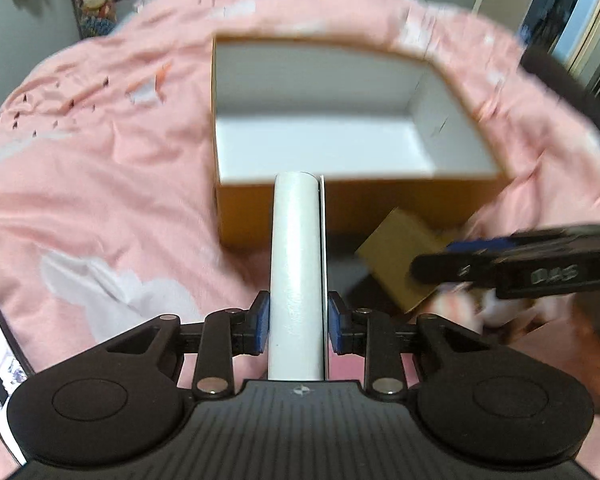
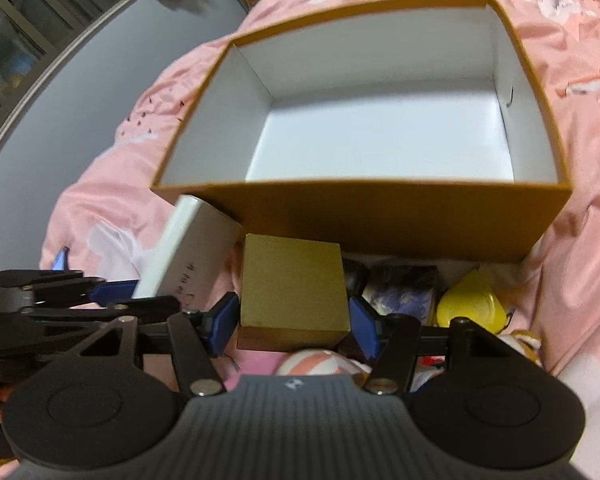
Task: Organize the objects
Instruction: 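Carry the tan cube and white case into the orange box with both grippers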
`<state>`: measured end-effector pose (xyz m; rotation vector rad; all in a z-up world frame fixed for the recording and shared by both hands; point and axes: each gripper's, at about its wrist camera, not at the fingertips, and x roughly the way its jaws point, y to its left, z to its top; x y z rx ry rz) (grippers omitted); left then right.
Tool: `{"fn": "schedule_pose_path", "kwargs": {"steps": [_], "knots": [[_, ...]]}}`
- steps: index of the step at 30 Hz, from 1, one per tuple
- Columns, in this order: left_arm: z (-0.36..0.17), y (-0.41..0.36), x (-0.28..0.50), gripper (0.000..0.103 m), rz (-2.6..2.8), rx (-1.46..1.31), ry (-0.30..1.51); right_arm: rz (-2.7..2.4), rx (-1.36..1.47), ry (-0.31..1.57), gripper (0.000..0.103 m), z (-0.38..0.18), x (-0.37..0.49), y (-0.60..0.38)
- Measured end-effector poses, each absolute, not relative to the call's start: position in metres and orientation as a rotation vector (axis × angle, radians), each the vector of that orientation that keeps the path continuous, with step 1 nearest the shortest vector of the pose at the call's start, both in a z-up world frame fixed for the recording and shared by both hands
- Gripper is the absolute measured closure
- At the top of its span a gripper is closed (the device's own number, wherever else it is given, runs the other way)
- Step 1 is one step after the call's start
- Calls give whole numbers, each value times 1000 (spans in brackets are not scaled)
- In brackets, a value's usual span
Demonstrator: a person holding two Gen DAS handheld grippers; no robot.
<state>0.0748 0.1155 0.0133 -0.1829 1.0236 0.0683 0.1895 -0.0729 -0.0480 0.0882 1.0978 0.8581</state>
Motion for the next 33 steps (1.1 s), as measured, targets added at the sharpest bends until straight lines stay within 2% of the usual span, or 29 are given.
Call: {"fn": "schedule_pose_path", "kwargs": {"steps": [7,13,17,23,27,33], "knots": [[56,114,76,70,7,-280,814,914,141,1032,41,1,194,-86],[82,128,119,70,-14,-345,683,887,148,901,41,42,216,-88],[61,132,167,70,-2,-387,690,816,126,871,41,37,239,-76],[3,138,225,71,49,-446,806,694,79,934,41,-4,279,-62],[-31,146,245,70,117,-459,870,696,90,1003,41,-30,298,-58],[-51,152,256,70,151,-435,929,726,79,1039,41,-50,315,-42]]}}
